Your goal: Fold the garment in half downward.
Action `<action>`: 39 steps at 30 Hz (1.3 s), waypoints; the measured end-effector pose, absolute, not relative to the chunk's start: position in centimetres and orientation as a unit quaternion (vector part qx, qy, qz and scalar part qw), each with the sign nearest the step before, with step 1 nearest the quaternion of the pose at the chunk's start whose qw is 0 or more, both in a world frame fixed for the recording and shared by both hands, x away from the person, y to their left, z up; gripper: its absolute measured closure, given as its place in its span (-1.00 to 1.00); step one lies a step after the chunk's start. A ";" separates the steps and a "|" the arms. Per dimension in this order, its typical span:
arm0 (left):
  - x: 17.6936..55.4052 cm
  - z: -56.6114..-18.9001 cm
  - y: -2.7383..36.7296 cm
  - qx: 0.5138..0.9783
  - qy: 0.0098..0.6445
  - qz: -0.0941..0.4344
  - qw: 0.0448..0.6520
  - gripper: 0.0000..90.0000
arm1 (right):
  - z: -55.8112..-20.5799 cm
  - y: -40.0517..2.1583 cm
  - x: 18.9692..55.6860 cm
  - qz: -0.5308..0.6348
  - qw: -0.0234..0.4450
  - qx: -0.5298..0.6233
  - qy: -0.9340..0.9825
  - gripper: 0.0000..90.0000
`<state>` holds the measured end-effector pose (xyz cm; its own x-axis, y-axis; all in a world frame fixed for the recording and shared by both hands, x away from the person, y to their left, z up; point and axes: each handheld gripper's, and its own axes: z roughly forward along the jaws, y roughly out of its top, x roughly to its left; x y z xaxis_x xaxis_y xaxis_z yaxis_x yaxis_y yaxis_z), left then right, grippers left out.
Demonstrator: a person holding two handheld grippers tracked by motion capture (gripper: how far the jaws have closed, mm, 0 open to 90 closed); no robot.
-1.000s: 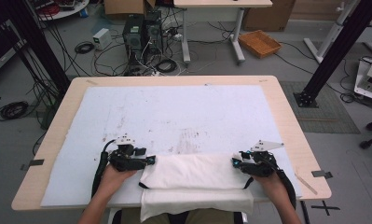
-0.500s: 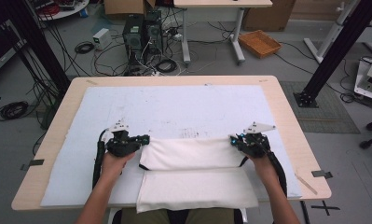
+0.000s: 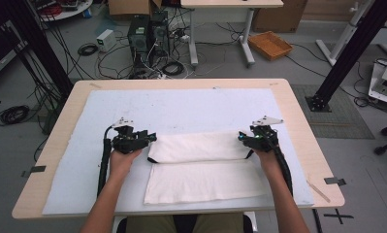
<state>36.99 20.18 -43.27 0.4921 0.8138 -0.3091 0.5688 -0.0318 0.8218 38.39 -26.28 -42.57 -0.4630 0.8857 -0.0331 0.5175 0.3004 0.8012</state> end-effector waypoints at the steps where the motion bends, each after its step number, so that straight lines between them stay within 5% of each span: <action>1: 36.6 -43.2 20.4 0.705 0.488 0.124 0.499 0.12 | -42.4 -26.6 38.1 0.382 0.245 0.458 0.764 -0.14; 6: 34.6 -43.8 20.7 0.716 0.474 0.104 0.502 0.12 | -42.4 -27.8 35.7 0.396 0.235 0.456 0.761 -0.14; 12: 32.7 -44.8 20.1 0.738 0.456 0.097 0.488 0.16 | -43.7 -28.0 33.8 0.391 0.199 0.431 0.789 0.37; 16: 32.3 -45.1 19.3 0.763 0.431 0.109 0.469 0.74 | -44.3 -27.8 33.9 0.371 0.191 0.420 0.806 0.83; 18: 32.0 -45.0 19.1 0.767 0.422 0.117 0.468 0.94 | -44.3 -27.8 33.8 0.376 0.194 0.414 0.806 0.86; 29: 28.3 -43.1 20.6 0.736 0.382 0.098 0.550 0.95 | -42.4 -29.0 30.0 0.430 0.208 0.384 0.790 0.86; 39: 24.0 -43.0 21.0 0.750 0.348 0.076 0.557 0.95 | -41.7 -30.1 25.0 0.441 0.205 0.366 0.794 0.86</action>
<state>23.98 20.95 -42.95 0.7462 0.6066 -0.2741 0.4380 -0.1372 0.8885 25.00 -30.14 -41.72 -0.6482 0.7615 -0.0026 0.4006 0.3439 0.8493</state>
